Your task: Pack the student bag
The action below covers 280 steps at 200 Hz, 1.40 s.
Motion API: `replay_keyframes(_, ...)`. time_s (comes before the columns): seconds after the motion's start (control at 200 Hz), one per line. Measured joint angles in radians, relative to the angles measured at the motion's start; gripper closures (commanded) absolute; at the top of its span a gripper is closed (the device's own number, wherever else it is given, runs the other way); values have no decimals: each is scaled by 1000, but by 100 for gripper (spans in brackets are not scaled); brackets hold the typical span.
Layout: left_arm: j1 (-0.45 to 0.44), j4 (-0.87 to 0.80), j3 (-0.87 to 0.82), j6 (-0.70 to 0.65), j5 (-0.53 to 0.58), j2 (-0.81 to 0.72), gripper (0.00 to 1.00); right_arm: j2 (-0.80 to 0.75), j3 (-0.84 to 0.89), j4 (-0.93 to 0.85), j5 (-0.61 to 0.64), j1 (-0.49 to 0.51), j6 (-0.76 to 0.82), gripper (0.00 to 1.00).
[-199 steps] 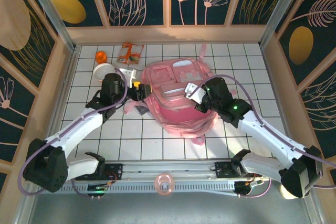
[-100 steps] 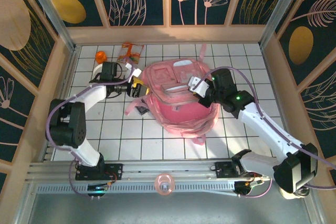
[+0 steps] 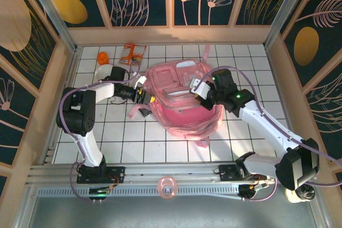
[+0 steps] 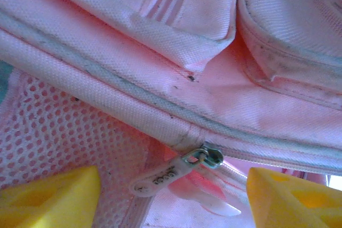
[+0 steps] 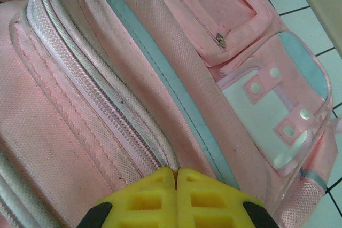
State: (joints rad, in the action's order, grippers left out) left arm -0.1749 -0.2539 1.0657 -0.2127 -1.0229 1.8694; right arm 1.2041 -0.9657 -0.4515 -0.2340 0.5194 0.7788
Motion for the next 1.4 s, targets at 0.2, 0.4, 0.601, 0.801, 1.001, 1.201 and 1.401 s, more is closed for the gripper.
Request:
replay_keyframes(0.2,-12,2,0,16,-61,1,54,11,-13,-1,0,0,-3,100)
replay_keyframes(0.4,-33,25,-19,33,-69,1,76,11,-13,-1,1,-1,-6,100)
replay_keyframes(0.601,-33,71,-46,67,-45,-14,89,11,-13,3,11,-1,-31,100)
replay_keyframes(0.801,-34,154,-126,127,17,-109,87,11,-13,24,31,-1,-72,100)
replay_keyframes(1.001,-35,203,-145,168,38,-128,76,11,-13,51,34,-1,-94,100)
replay_keyframes(1.201,-43,241,-157,213,45,-132,87,11,-7,60,34,-1,-114,100)
replay_keyframes(1.401,-58,257,-184,245,80,-190,99,11,-1,81,53,-1,-190,100)
